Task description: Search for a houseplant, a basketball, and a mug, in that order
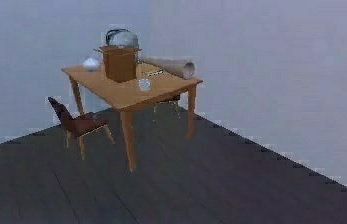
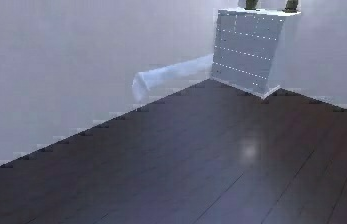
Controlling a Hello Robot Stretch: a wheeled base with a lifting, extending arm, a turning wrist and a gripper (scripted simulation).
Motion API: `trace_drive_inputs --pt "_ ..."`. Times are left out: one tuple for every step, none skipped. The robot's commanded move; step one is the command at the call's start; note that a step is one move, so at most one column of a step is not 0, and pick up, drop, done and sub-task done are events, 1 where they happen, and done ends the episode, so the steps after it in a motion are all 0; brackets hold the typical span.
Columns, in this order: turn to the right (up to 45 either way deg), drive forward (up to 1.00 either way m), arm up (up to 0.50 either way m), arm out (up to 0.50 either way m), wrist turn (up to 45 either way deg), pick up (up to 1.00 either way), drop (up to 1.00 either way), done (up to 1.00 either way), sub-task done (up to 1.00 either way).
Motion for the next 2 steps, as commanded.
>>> trace_drive_inputs --pt "0.0 0.9 0.0 0.0 0.0 0.0 0.0 0.0 0.0" --pt "-15.0 0.0 0.0 0.0 0.0 0.0 0.0 0.0 0.0"
